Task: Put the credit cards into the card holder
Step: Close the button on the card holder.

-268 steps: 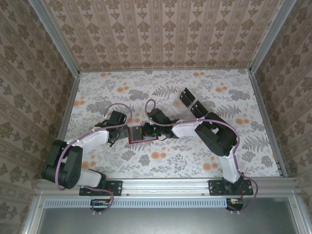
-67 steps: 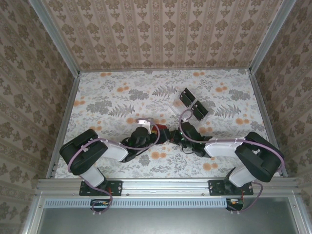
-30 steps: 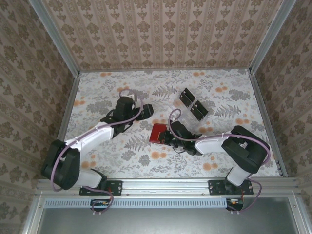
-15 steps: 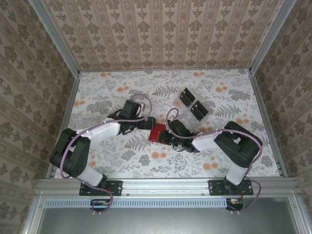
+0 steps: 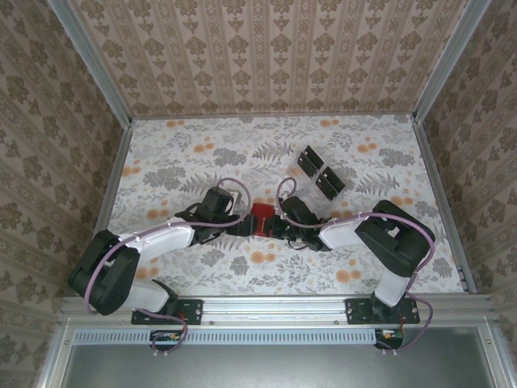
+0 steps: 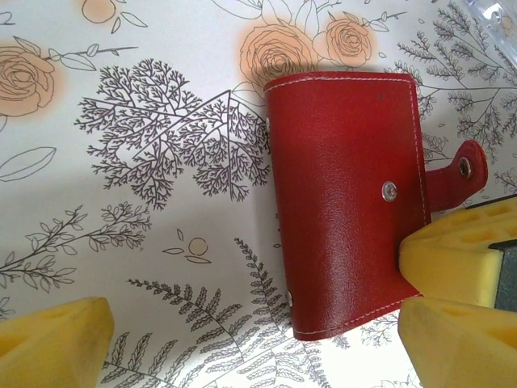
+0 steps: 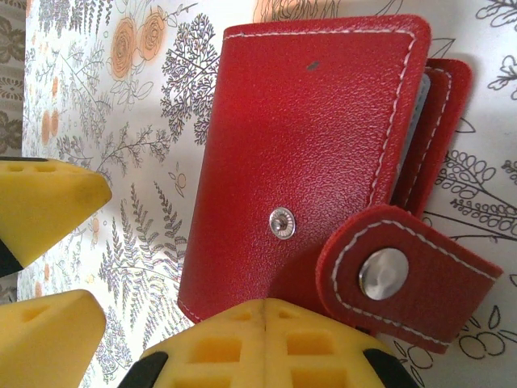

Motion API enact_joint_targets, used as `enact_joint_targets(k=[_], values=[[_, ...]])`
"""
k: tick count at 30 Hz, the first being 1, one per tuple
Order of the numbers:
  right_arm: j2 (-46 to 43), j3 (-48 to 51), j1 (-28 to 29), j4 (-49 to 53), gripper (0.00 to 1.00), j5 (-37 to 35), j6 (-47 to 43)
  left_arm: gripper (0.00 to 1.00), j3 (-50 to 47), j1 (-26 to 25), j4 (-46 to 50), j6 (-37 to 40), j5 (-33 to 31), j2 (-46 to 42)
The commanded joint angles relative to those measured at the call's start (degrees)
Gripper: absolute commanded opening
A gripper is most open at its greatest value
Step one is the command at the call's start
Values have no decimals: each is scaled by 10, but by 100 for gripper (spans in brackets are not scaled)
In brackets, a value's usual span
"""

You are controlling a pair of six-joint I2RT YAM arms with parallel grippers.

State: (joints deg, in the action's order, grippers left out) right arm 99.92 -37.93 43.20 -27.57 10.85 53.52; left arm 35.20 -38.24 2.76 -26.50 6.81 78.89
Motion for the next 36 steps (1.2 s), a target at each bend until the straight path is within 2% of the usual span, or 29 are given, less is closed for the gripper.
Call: enact_joint_targets(k=[1, 9, 21, 25, 29, 31, 33, 36], values=[[16, -7, -7, 31, 0, -9, -12, 100, -2, -3, -35, -18, -14, 13], [16, -13, -7, 34, 0, -5, -8, 100, -4, -10, -52, -16, -18, 50], [13, -21, -13, 41, 0, 3, 0, 100, 25, -35, 40, 0, -100, 95], [-24, -17, -23, 46, 0, 10, 5, 100, 32, -38, 54, -11, -114, 118], [-114, -30, -35, 125, 15, -12, -17, 100, 29, -38, 56, -26, -119, 129], [-153, -58, -41, 216, 25, -41, -39, 100, 29, -39, 56, -31, -119, 133], [-170, -99, -47, 312, 33, -73, -69, 100, 31, -43, 58, -35, -122, 138], [-162, -155, -49, 413, 40, -106, -104, 100, 33, -50, 63, -43, -133, 146]])
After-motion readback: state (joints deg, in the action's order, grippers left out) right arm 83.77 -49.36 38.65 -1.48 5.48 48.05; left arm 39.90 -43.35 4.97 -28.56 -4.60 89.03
